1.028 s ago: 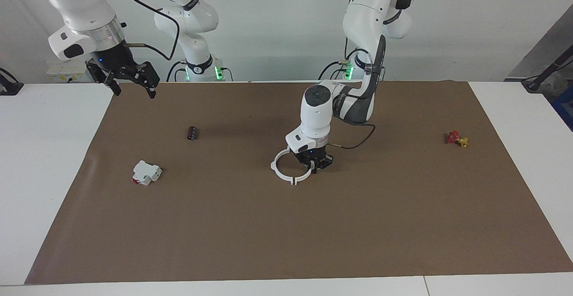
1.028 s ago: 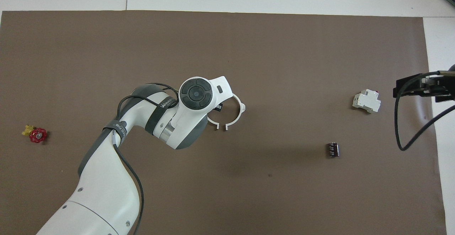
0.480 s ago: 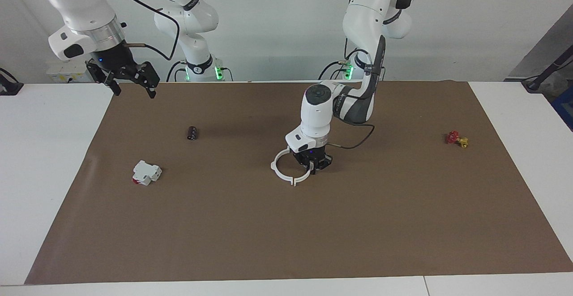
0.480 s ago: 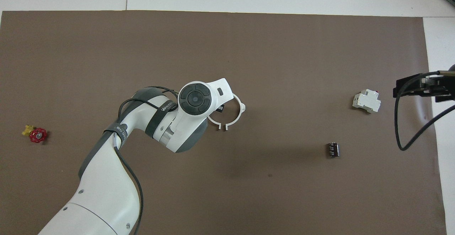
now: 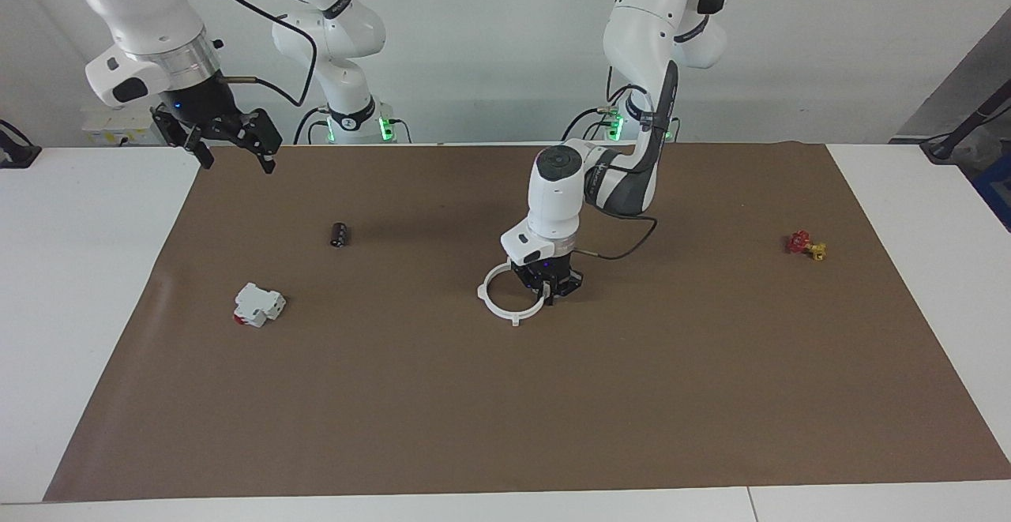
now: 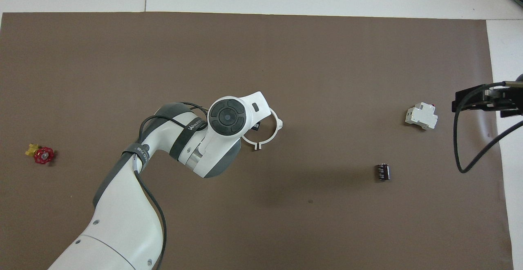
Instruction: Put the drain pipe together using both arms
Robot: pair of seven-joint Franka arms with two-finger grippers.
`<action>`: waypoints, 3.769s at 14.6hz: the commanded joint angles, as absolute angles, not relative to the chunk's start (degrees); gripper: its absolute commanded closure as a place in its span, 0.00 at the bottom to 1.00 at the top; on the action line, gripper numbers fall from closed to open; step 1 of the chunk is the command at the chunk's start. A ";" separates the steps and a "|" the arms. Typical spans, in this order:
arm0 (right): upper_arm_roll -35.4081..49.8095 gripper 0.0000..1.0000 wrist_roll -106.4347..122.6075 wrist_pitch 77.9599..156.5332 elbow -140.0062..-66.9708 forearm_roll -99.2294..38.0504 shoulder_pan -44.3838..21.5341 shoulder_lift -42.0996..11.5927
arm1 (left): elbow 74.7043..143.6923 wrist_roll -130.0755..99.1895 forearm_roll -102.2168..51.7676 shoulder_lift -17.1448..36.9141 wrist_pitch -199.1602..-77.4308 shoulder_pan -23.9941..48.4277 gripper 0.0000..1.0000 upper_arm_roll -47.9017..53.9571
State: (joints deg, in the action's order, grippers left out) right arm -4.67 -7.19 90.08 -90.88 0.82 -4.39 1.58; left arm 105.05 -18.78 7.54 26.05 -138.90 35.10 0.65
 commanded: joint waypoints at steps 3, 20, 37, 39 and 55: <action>-4.66 0.00 -6.24 89.74 -91.93 -0.26 -4.13 2.64 | 108.02 -22.06 7.65 24.70 -140.98 36.47 1.00 -0.09; -4.66 0.00 -6.24 89.74 -91.93 -0.26 -4.13 2.64 | 108.63 -23.29 7.65 24.70 -143.44 36.48 1.00 -0.09; -4.66 0.00 -6.24 89.74 -91.93 -0.26 -4.13 2.64 | 108.28 -22.33 7.73 24.96 -145.11 36.21 0.00 -0.17; -4.66 0.00 -6.24 89.74 -91.93 -0.26 -4.13 2.64 | 108.19 -22.41 7.73 24.96 -145.37 36.21 0.00 -0.18; -4.66 0.00 -6.24 89.74 -91.93 -0.26 -4.13 2.64 | 106.79 -22.41 7.73 11.70 -114.89 30.51 0.00 -0.96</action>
State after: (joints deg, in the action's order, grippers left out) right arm -4.67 -7.19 90.08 -90.88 0.82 -4.39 1.58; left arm 105.28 -22.50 7.53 14.20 -118.54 31.85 -0.71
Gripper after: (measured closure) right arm 0.000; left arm 0.000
